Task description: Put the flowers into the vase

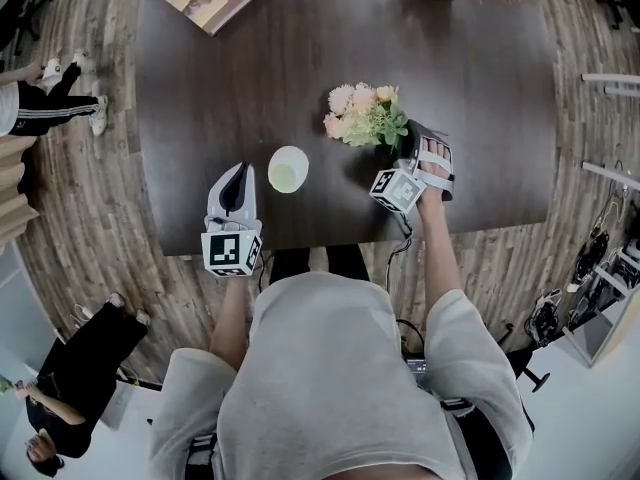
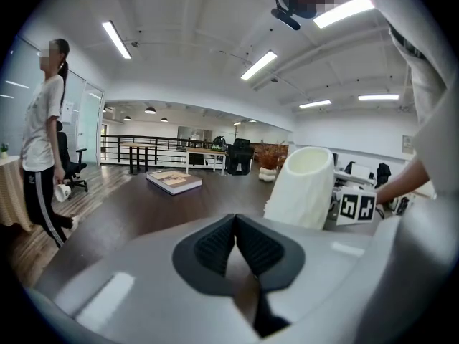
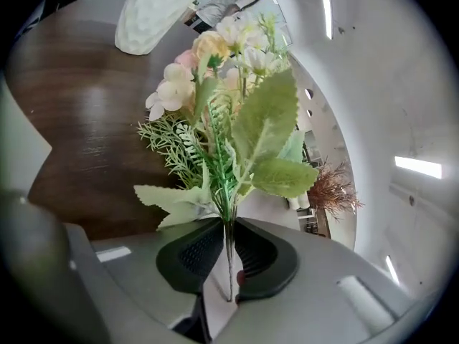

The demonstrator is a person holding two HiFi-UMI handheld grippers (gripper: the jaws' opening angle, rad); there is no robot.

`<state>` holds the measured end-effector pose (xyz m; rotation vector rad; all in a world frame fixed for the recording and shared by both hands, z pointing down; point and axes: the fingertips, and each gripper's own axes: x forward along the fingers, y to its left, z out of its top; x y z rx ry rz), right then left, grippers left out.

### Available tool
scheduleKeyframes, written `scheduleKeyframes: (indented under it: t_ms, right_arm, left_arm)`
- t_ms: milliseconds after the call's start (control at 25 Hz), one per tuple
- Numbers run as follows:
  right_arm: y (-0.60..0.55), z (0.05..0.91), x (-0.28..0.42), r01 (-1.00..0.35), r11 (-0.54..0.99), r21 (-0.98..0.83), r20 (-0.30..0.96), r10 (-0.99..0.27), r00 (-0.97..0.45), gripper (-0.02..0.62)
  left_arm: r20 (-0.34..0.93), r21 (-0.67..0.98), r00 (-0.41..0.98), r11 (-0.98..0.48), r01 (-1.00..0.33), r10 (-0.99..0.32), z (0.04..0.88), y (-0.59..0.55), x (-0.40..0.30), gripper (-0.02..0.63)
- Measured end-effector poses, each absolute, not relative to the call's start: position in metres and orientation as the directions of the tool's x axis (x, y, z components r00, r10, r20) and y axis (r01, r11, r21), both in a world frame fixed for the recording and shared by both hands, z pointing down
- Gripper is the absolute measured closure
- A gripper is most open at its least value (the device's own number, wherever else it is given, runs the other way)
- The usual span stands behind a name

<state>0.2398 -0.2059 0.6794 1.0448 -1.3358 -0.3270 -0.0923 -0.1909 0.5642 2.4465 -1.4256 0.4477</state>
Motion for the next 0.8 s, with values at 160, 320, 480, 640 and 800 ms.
scheduleKeyframes:
  t_ms: [160, 320, 480, 640, 800]
  right_arm:
    - [-0.207, 0.675, 0.239, -0.375, 0.517, 0.77, 0.623, -0.735, 0.268, 0.563]
    - [-0.207, 0.67, 0.241, -0.412, 0.489, 0.769, 0.614, -0.744, 0.263, 0.566]
    - [-0.209, 0.652, 0.244, -0.54, 0.404, 0.738, 0.592, -0.771, 0.233, 0.568]
    - [-0.218, 0.619, 0.245, -0.739, 0.27, 0.618, 0.556, -0.814, 0.167, 0.568]
    - [-0.226, 0.584, 0.229, -0.937, 0.146, 0.318, 0.497, -0.867, 0.034, 0.569]
  left_arm:
    - [0.396, 0.079, 0.465, -0.475, -0.876, -0.792, 0.564, -0.191, -0.093, 0.595]
    - [0.395, 0.078, 0.464, -0.474, -0.877, -0.793, 0.565, -0.192, -0.094, 0.595]
    - [0.404, 0.079, 0.47, -0.482, -0.873, -0.785, 0.566, -0.189, -0.091, 0.595]
    - [0.416, 0.076, 0.478, -0.494, -0.866, -0.774, 0.57, -0.186, -0.086, 0.595]
    - [0.41, 0.082, 0.488, -0.502, -0.861, -0.77, 0.574, -0.178, -0.091, 0.595]
